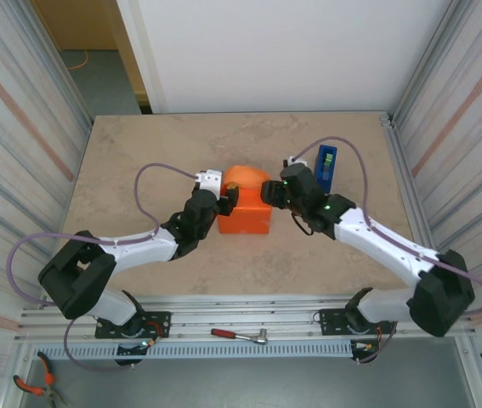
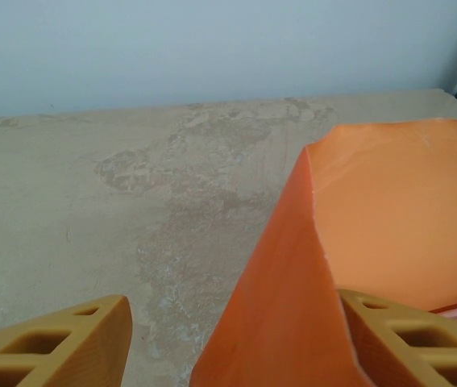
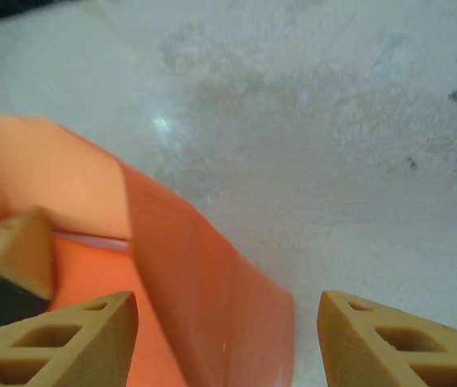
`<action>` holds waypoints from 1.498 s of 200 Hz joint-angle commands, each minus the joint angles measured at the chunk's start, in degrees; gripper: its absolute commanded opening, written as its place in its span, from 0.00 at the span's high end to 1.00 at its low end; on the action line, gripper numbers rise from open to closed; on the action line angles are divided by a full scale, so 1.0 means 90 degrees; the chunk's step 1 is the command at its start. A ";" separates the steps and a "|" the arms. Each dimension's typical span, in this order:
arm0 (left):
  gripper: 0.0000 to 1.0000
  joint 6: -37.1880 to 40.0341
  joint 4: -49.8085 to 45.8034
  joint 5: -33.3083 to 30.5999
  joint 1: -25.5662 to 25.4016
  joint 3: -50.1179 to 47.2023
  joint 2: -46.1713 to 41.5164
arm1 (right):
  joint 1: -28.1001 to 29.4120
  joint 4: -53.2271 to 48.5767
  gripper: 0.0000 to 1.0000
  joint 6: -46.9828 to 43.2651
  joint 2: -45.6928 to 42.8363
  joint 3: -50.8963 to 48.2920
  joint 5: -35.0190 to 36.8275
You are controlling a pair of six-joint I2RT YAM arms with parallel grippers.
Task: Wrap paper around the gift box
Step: Fold the seventh fold of the wrapping paper on the gift box.
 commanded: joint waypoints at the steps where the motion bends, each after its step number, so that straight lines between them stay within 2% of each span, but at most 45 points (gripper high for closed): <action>1: 0.34 0.0072 -0.0347 -0.0207 -0.0030 -0.0185 0.0089 | -0.0385 -0.0012 0.41 0.0370 -0.0596 -0.0202 -0.0524; 15: 0.34 0.0084 -0.0360 -0.0207 -0.0030 -0.0181 0.0113 | -0.0628 0.0025 0.44 0.0603 -0.0749 -0.0283 -0.0869; 31: 0.35 0.0093 -0.0362 -0.0207 -0.0030 -0.0171 0.0109 | -0.1001 0.0137 0.56 0.0967 -0.0736 -0.0370 -0.1453; 59: 0.35 0.0105 -0.0409 -0.0216 -0.0030 -0.0162 0.0130 | -0.1709 0.0778 1.00 0.1687 -0.0363 -0.0635 -0.2811; 79: 0.35 0.0097 -0.0445 -0.0221 -0.0030 -0.0162 0.0129 | -0.1950 0.1284 1.00 0.2059 -0.0015 -0.0795 -0.3339; 117: 0.35 0.0106 -0.0479 -0.0245 -0.0030 -0.0169 0.0117 | -0.1905 0.1762 1.00 0.2338 0.0400 -0.0889 -0.3490; 208: 0.35 0.0097 -0.0471 -0.0221 -0.0030 -0.0171 0.0102 | -0.1402 0.2118 1.00 0.2471 0.1004 -0.0626 -0.3366; 299: 0.36 0.0092 -0.0430 -0.0223 -0.0033 -0.0174 0.0114 | -0.1231 0.1768 1.00 0.2296 0.0580 -0.0589 -0.2912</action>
